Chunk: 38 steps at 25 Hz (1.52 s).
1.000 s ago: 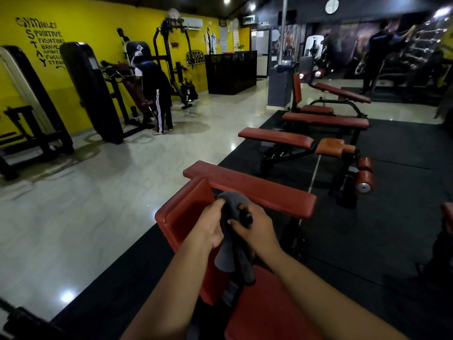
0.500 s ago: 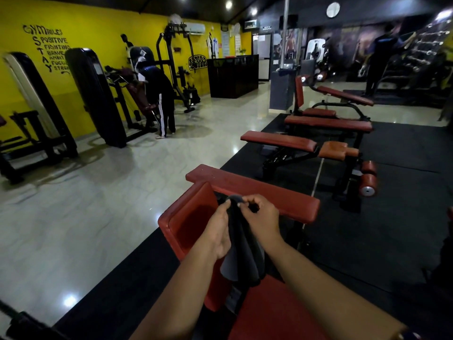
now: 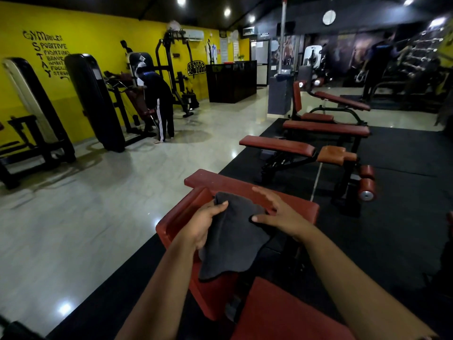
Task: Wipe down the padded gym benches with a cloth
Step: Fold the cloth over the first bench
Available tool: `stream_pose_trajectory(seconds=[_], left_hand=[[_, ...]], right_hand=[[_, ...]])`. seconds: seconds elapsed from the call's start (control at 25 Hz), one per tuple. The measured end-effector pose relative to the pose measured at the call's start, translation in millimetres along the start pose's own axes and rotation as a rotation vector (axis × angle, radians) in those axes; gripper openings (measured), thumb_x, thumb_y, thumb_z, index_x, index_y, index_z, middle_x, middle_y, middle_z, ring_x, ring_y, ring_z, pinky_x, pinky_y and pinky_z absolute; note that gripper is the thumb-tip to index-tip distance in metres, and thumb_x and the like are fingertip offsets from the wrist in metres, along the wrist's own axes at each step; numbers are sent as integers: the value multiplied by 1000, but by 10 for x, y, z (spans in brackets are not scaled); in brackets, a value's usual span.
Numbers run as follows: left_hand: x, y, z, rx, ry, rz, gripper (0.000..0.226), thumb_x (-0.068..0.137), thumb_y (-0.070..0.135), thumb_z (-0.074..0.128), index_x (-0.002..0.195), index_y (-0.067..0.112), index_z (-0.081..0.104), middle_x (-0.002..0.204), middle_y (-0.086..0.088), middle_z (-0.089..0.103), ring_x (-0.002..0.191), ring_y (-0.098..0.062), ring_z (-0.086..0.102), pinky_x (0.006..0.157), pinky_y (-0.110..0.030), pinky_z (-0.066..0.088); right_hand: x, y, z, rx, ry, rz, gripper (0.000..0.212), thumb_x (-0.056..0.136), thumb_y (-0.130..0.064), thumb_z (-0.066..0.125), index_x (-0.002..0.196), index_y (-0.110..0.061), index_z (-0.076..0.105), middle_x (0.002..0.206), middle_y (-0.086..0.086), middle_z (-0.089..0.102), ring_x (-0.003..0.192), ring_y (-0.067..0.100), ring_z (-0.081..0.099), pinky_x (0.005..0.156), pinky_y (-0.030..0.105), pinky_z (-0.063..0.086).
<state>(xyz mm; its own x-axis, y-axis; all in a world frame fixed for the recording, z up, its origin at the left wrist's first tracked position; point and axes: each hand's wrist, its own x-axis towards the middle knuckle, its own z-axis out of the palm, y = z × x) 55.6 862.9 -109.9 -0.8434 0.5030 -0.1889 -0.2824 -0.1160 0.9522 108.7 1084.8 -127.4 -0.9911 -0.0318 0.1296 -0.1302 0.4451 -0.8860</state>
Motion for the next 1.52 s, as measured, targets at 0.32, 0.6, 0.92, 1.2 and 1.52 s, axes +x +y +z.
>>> stream_pose_trajectory(seconds=[0.32,0.6,0.92,1.2,1.52], left_hand=[[57,61,-148,-204,41,-107,42,83,36,63,109,4,74,111,-16,71,102,-30,68,98,-39,48],[228,-34,-329,-218,151,-157,43,97,41,55,115,5,69,114,-16,71,110,-31,65,96,-40,49],[275,-106,-444,-236,188,-175,45,100,46,46,116,10,68,119,-15,69,101,-27,67,83,-35,51],[134,-479,-300,-122,38,-206,57,77,25,72,131,11,59,116,-10,72,104,-26,70,80,-37,56],[232,-331,-382,-135,62,-104,47,83,31,71,128,37,58,120,-5,70,111,-30,66,101,-49,49]], right_hand=[[-156,202,-63,916,-38,275,92,43,-47,95,117,-2,64,112,19,68,94,25,69,81,33,57],[-207,132,227,913,44,490,56,85,-57,45,118,-15,60,114,6,67,102,20,64,87,32,48],[10,-167,130,715,93,307,26,93,-9,59,118,-12,65,112,11,71,93,20,70,73,28,56],[37,-172,-10,752,160,381,23,91,-10,61,114,-8,65,104,12,72,85,22,70,68,28,55],[-112,64,34,687,24,599,28,92,-34,63,110,-13,68,110,8,72,93,20,69,74,30,54]])
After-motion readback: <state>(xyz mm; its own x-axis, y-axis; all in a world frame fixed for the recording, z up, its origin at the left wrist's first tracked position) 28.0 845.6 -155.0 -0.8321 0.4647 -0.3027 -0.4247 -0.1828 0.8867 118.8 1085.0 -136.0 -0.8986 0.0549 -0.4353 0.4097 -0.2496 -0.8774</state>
